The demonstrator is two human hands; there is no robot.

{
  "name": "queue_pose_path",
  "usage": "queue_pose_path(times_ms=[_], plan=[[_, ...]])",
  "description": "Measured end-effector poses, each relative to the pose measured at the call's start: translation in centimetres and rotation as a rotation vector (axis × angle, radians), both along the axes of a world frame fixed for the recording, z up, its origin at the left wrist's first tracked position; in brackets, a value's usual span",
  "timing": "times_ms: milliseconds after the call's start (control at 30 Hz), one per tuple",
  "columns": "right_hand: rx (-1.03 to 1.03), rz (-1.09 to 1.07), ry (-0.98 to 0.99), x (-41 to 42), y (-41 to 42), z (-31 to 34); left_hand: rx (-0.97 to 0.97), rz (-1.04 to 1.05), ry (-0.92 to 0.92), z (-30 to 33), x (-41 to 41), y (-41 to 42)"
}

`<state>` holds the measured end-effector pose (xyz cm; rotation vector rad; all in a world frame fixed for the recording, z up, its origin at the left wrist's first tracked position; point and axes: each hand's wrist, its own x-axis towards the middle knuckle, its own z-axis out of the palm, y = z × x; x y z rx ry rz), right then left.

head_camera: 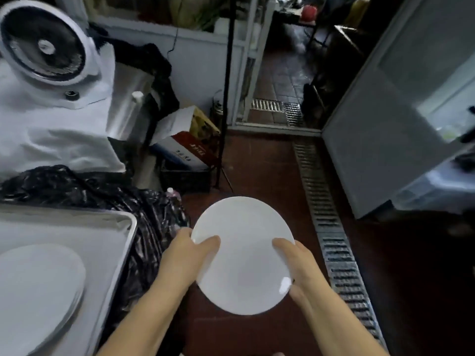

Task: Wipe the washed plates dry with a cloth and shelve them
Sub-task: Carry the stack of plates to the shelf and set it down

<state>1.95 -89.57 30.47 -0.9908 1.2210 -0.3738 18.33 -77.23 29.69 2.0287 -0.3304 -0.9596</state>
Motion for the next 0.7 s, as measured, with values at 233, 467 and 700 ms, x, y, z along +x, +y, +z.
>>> queue_pose_path(times_ms=[233,467,700], plan=[[0.098,-0.383,-0.036,-18.3,-9.7,-1.5,0.036,-0.301,-0.091,0.0,-15.2,-15.2],[0.037,-0.628,-0.032,-36.6,-17.6,0.2,-0.018,-0.573,-0.089,0.7,-32.0,-28.2],[0.020,-0.857,0.002,-49.8,-22.9,0.7,-0.028,-0.847,-0.065,1.8,-45.4,-38.6]])
